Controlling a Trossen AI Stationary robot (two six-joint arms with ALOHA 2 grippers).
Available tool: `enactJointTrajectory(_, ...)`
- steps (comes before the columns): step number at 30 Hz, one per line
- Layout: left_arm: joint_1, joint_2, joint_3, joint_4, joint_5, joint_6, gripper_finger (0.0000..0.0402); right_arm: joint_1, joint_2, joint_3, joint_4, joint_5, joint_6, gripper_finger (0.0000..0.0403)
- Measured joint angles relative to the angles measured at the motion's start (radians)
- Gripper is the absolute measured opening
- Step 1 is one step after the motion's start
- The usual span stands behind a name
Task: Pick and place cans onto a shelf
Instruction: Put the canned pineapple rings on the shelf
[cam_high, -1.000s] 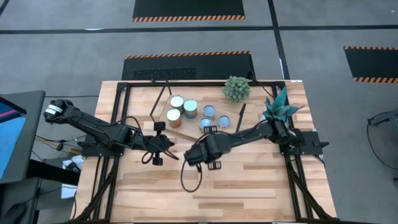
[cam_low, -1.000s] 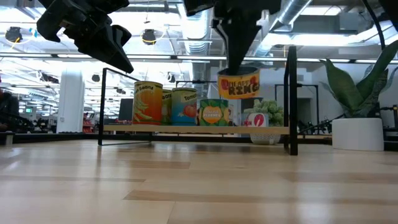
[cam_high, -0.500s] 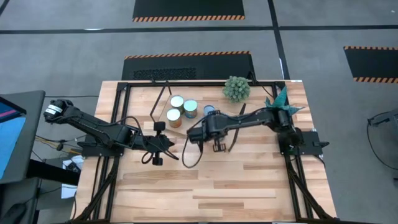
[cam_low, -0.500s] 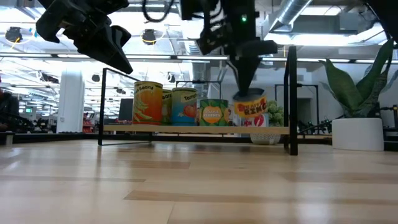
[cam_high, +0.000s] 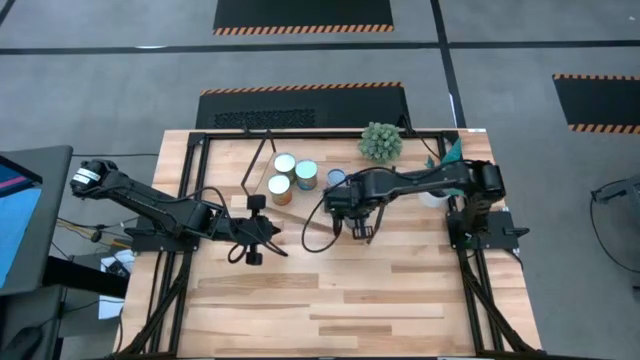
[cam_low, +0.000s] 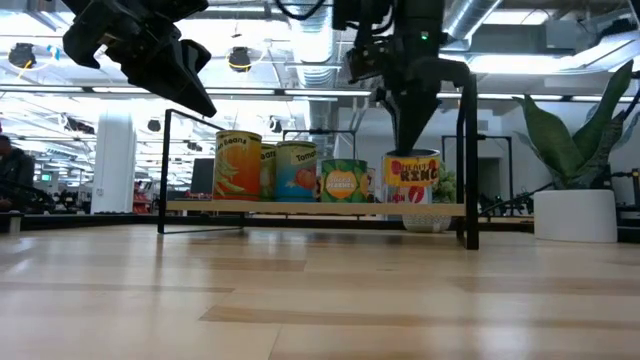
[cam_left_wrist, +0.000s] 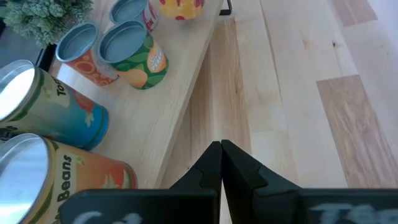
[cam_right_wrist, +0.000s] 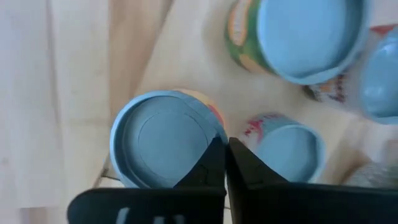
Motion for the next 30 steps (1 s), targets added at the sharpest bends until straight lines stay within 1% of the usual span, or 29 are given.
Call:
enactJointTrajectory(4,0.000,0.000,0.000,0.000,-0.008,0.000,0.0000,-0.026,-0.026,-0.067,0.049,-0.014,-0.002,0.0004)
enactJointTrajectory(7,0.000,0.000,0.000,0.000,-0.008,-0.001,0.0000,-0.044,-0.024,-0.097,0.094,-0.042,-0.005,0.0009)
enactJointTrajectory(12,0.000,0.000,0.000,0.000,-0.009,-0.001,0.0000,-0.058,-0.003,-0.100,0.116,-0.057,-0.004,0.0036)
enactJointTrajectory(15,0.000,0.000,0.000,0.000,-0.009,0.005,0.0000,-0.064,-0.002,-0.100,0.119,-0.057,-0.001,0.0045)
enactJointTrajectory(30,0.001,0.000,0.000,0.000,-0.010,0.007,0.0000,-0.066,-0.003,-0.100,0.122,-0.054,-0.001,0.0049)
